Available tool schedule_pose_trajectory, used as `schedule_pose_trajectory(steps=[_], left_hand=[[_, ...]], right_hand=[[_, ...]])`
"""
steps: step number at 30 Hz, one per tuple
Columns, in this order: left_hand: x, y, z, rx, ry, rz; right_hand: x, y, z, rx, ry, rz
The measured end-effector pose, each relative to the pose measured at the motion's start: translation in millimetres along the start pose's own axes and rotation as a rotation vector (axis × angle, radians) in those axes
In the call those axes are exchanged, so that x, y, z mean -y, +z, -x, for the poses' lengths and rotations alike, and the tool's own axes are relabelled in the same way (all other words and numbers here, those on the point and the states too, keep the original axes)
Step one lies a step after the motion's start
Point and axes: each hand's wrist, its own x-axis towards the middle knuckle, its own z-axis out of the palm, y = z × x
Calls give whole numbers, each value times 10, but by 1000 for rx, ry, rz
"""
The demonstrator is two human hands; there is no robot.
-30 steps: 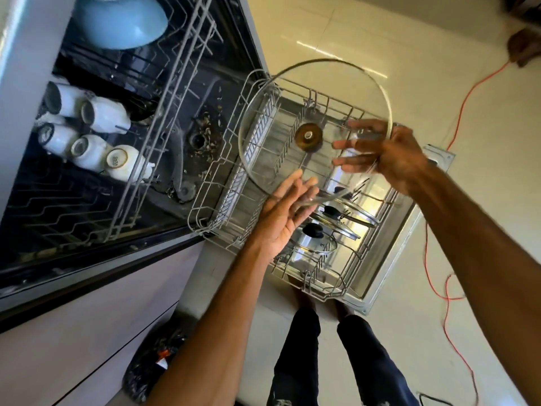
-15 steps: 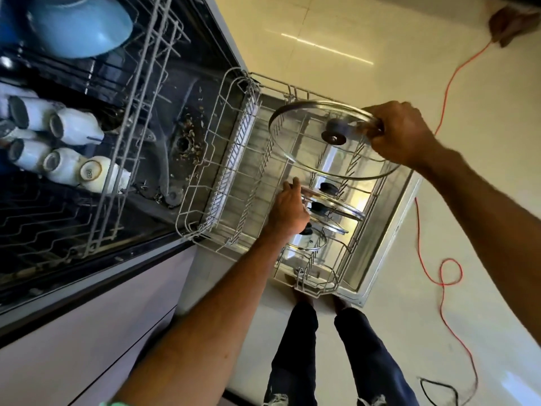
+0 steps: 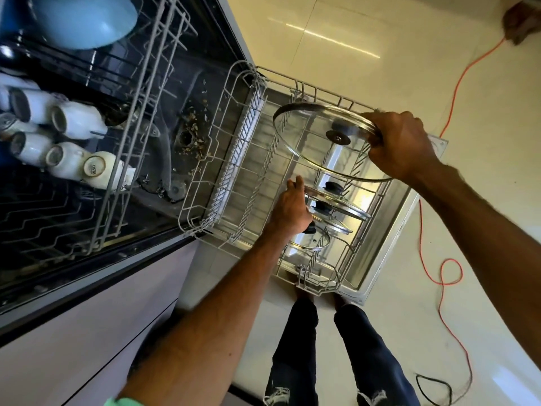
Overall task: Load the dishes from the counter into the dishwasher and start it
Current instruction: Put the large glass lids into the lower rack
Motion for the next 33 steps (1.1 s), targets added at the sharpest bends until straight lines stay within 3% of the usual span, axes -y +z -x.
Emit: schedule_pose_trajectory(steps=[21, 28, 33], left_hand=[[-3, -81, -29, 70, -53, 98], [-29, -38, 70, -6, -91, 167], [-86, -53, 332, -161, -96, 216]], right_hand=[[-235, 466, 337, 288, 65, 28], [-386, 566, 368, 278, 166, -150], [-148, 388, 749, 46, 157, -259]])
